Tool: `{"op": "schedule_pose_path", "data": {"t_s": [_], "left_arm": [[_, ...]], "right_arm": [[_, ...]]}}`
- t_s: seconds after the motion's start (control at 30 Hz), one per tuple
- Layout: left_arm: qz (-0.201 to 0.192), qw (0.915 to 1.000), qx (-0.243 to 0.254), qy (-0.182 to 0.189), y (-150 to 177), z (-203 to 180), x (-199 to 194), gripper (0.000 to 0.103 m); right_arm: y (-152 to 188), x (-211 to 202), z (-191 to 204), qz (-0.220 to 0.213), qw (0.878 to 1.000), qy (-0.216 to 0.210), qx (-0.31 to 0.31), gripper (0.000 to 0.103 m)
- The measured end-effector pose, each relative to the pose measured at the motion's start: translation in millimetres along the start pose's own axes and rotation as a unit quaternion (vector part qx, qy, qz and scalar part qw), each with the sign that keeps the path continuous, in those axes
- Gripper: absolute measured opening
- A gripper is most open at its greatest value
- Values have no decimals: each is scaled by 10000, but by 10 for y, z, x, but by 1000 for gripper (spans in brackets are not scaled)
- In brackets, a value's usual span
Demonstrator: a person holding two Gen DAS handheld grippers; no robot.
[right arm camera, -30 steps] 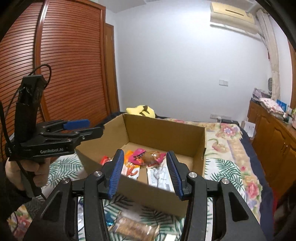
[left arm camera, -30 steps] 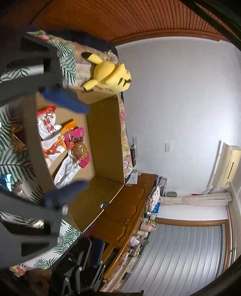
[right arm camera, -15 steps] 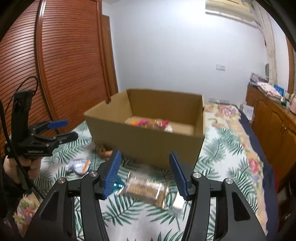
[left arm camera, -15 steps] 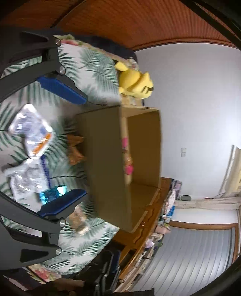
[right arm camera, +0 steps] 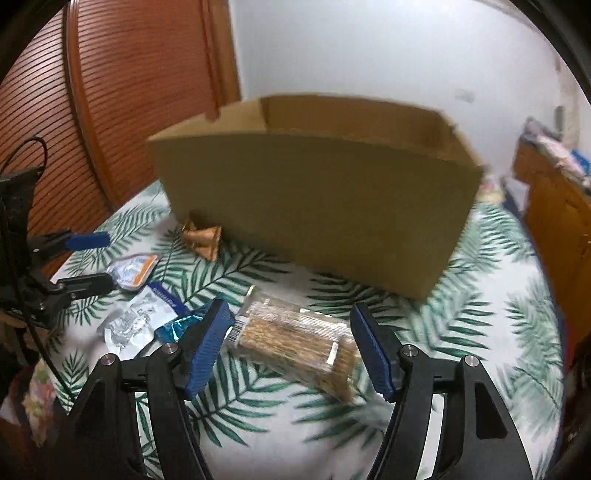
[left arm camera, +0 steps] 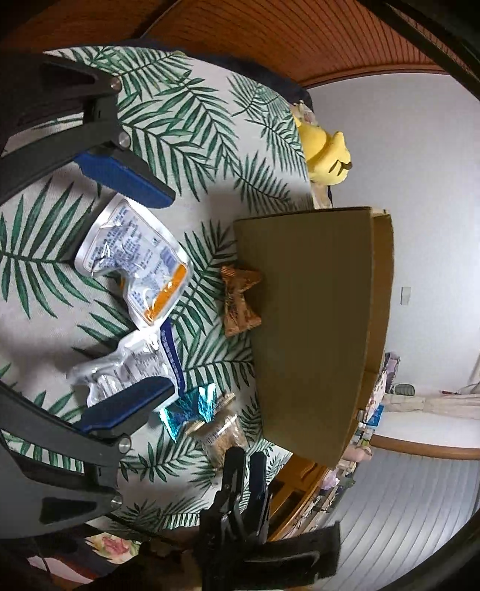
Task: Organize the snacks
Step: 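Move both tools back toward the remaining snacks on the bed, then grasp the white sachet with the left tool while the right tool grasps the grain bar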
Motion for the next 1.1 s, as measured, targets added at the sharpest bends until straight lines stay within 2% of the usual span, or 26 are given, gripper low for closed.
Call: {"op": "schedule_pose_path", "data": {"t_s": [0.27,0.4,0.73,0.9,1.1], "left_arm": [[110,9995,-220,198,45,57,28,92],[157,9993,-267,210,64,85,56,92],[90,9996,-223,163,95,67,39,92],[87,9996,-226,154,98,62,42,91],[109,9994,-273,161,98,77,55,91]], "right_arm": [[-1,301,-80,565,9980,-298,-42,70],[78,275,-64,731,9960,-515,11,69],[309,-39,105,707,9948,-707,-199,69],[397,-111,201,727,9940,-714,-401,69],[481,-30,253,891,9924,-227,-816,69]]}}
Point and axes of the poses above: each gripper's, at about its wrist camera, not at the fingertips, and x roughly the way its jaws point, z to its left, y to its underside, the point moved 7 cm from there along x, roughly the way its jaws point, and after that the axes turned 8 degrees about -x, right-handed, at the moved point
